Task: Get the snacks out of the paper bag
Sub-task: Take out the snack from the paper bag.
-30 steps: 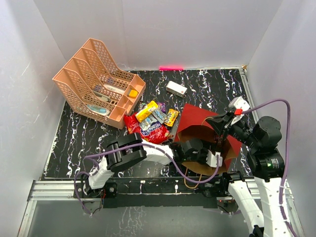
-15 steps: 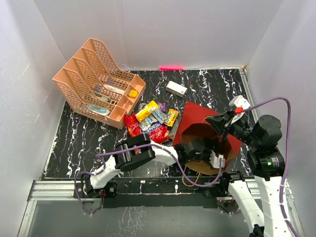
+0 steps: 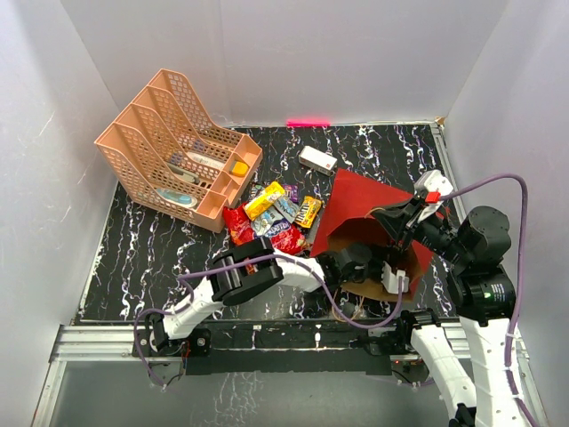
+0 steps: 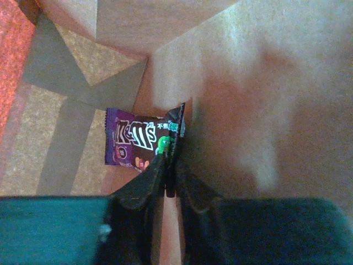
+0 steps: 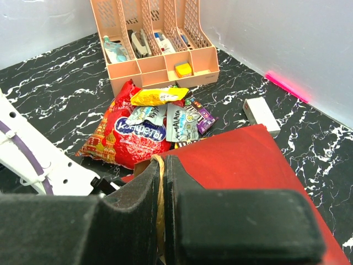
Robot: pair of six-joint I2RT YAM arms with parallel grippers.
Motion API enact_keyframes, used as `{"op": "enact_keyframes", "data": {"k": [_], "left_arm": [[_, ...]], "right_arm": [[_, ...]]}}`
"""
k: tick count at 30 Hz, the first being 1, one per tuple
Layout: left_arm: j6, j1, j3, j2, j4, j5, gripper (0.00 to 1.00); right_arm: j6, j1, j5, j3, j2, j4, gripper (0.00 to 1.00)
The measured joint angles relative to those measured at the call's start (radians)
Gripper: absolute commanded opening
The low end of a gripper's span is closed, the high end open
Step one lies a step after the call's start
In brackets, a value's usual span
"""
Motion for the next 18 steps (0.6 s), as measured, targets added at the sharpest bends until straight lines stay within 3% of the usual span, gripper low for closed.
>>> {"op": "enact_keyframes", "data": {"k": [2, 8, 18], "left_arm": [[-0.003, 0.002, -0.002, -0.002, -0.002, 0.002, 0.01], [-0.037, 0.006, -0.109, -0.091, -0.01, 0.014, 0.0], [-0.122, -0.071, -0.431, -0.451, 0.115, -0.109, 0.0]], "right_arm": [[0.0, 0.0, 0.0, 0.0, 0.0, 0.0, 0.08], [0.0, 0.0, 0.015, 0.005, -0.002, 0.0, 0.08], [0.009, 0.0, 0.126, -0.019, -0.062, 0.031, 0.08]]}}
